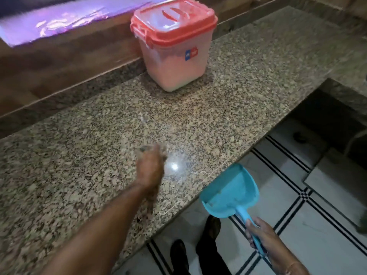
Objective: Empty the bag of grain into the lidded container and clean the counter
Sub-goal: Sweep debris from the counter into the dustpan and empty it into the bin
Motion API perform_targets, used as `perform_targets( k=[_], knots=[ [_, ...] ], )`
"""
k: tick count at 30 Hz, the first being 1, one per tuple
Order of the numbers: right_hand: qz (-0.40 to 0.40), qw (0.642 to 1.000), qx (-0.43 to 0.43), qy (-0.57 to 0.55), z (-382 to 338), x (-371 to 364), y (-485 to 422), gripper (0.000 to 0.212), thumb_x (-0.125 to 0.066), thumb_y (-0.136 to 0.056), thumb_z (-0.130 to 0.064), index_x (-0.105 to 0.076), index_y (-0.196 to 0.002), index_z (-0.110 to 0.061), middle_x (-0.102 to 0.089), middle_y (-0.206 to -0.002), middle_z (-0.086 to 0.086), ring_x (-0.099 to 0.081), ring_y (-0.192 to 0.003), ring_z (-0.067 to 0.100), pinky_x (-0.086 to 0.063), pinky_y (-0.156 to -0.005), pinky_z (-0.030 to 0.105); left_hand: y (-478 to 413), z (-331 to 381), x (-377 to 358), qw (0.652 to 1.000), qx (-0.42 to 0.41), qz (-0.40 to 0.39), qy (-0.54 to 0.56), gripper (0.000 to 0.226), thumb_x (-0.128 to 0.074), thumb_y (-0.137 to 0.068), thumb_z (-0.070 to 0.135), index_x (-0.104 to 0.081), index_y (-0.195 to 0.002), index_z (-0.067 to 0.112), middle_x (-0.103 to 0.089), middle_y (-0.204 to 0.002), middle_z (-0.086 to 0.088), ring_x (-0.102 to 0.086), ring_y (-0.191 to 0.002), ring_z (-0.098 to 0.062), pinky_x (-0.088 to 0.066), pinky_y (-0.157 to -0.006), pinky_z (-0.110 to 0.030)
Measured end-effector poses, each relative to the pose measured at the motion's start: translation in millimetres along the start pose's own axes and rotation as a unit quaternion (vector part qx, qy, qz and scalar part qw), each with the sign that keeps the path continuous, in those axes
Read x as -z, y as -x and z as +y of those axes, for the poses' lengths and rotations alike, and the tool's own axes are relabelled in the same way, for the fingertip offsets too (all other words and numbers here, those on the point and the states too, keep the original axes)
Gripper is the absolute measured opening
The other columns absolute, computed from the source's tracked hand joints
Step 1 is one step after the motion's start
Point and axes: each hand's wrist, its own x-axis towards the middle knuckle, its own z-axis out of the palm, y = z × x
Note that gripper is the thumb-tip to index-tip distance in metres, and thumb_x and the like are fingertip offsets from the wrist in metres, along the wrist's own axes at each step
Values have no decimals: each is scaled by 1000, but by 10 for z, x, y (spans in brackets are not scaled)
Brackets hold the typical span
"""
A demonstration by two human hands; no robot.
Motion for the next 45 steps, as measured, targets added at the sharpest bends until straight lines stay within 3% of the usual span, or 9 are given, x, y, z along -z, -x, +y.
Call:
perform_targets(
  k=[5,10,13,20,27,31,35,39,45],
  knots=[
    [-6,1000,8,28,-82,-15,21,27,-54,-103,-28,-58,-108,-2,-53,-66,5,-46,-54,14,-40,-50,26,347,653,-409,977,-138,-137,89,13,-39,-107,39,-47,-116,36,-70,-109,1,-63,-72,-5,-46,-53,-14],
    [-33,997,34,62,-192,101,-44,33,-55,-103,-27,-54,-107,6,-53,-67,6,-47,-54,13,-41,-47,21,196,61,123,998,4,-11,57,17,-39,-107,31,-50,-119,27,-65,-95,3,-64,-60,-18,-51,-39,-24],
    [-51,996,27,66,-166,158,-154,36,-55,-103,-25,-52,-110,10,-53,-68,8,-46,-55,13,-41,-50,24,108,-311,288,995,80,45,-34,20,-46,-105,30,-45,-123,20,-61,-85,-1,-59,-64,-18,-56,-52,-33],
    [-121,989,0,88,-298,350,-405,31,-55,-102,-27,-54,-104,4,-50,-70,10,-44,-57,15,-38,-53,29,518,678,-323,996,-36,-73,39,20,-47,-105,31,-49,-125,26,-69,-108,3,-55,-69,0,-40,-51,-11],
    [-186,976,14,110,-631,692,-696,24,-55,-101,-27,-51,-92,-5,-49,-72,11,-44,-55,12,-39,-53,25,936,-91,253,963,264,54,2,31,-49,-102,38,-43,-130,25,-67,-97,-4,-63,-64,-15,-55,-45,-31],
    [-205,970,-17,129,-680,798,-879,22,-52,-103,-23,-52,-98,-1,-49,-68,9,-44,-54,13,-39,-49,24,1096,338,-138,969,240,52,39,40,-53,-100,41,-44,-135,25,-64,-101,0,-62,-62,-9,-43,-38,-15],
    [-232,957,-32,169,-733,768,-989,30,-53,-103,-24,-54,-108,6,-53,-67,6,-47,-55,13,-41,-52,26,974,814,-262,962,224,27,154,36,-50,-100,43,-46,-132,28,-69,-103,2,-69,-69,-12,-56,-47,-27],
    [-250,946,-18,205,-787,712,-1027,34,-54,-103,-22,-51,-115,11,-54,-67,5,-46,-56,13,-40,-55,27,1237,461,5,940,314,129,45,26,-49,-103,32,-45,-127,23,-62,-87,2,-59,-57,-14,-46,-39,-26],
    [-280,937,-24,210,-735,745,-1025,31,-55,-103,-24,-55,-115,5,-54,-70,6,-47,-60,14,-41,-58,29,1694,172,-138,902,405,128,-82,43,-66,-93,39,-49,-125,15,-53,-113,-10,-52,-101,-23,-50,-81,-37]
  ],
)
